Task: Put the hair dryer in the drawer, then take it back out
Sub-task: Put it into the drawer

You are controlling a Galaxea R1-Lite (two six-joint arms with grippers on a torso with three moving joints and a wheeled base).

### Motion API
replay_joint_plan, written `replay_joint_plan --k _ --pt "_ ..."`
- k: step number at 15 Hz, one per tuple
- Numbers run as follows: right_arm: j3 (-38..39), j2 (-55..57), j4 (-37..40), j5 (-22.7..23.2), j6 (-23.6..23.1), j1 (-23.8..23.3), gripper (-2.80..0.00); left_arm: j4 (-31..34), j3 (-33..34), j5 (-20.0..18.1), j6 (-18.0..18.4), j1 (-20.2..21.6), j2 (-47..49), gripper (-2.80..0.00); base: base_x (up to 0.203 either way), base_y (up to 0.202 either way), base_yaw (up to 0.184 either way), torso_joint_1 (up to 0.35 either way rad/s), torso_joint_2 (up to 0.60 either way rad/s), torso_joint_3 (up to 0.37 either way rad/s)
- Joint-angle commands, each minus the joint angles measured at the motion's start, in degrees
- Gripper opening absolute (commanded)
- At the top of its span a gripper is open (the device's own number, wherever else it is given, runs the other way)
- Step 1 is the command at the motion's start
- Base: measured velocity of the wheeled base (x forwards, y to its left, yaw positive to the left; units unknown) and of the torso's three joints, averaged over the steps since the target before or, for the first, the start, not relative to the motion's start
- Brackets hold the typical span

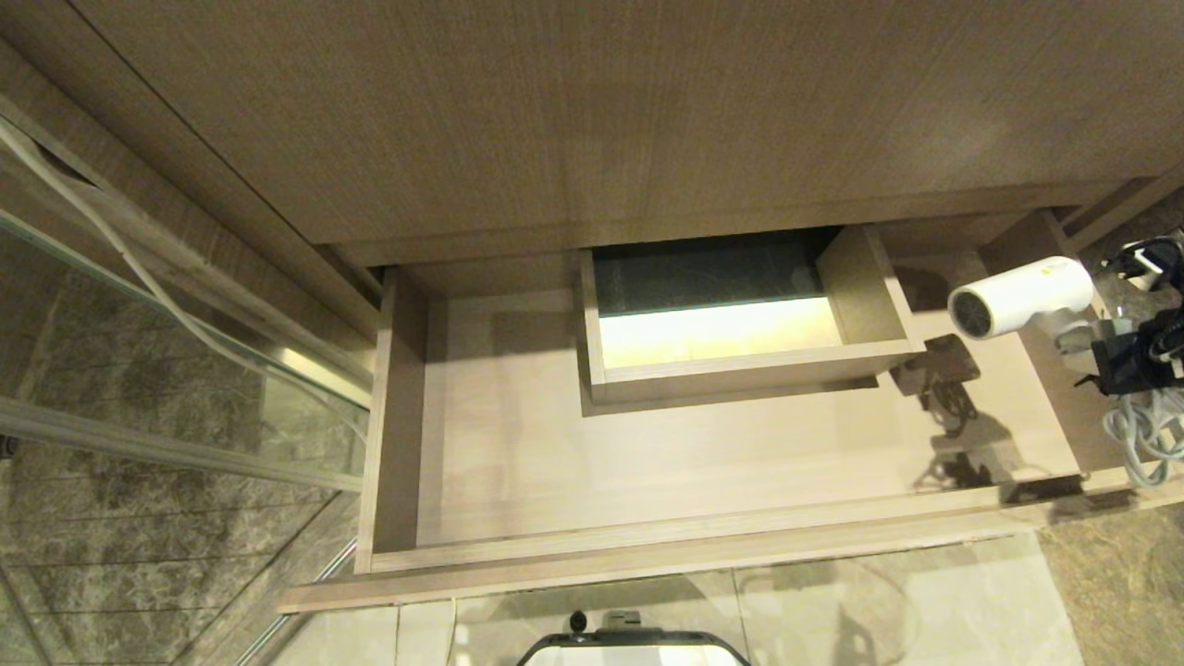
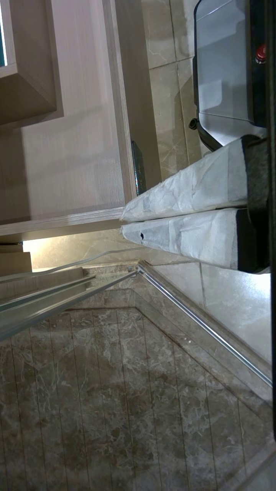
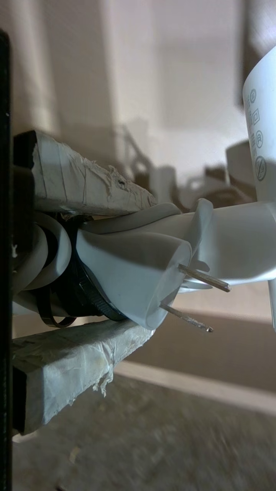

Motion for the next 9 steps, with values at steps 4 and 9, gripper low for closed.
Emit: replay_joint_plan --k 4,9 --pt "-7.3 13.7 -7.0 -2.3 1.7 0.6 -2.80 0.0 0.1 0.1 0.0 0.0 0.0 -2.80 0.000 0.000 0.000 0.000 0.00 0.000" --pt "-7.7 25.6 -26.4 -4.9 1.5 3.1 -2.80 0.0 0.1 0.0 0.0 0.0 0.0 -2.80 0.000 0.000 0.000 0.000 0.00 0.000"
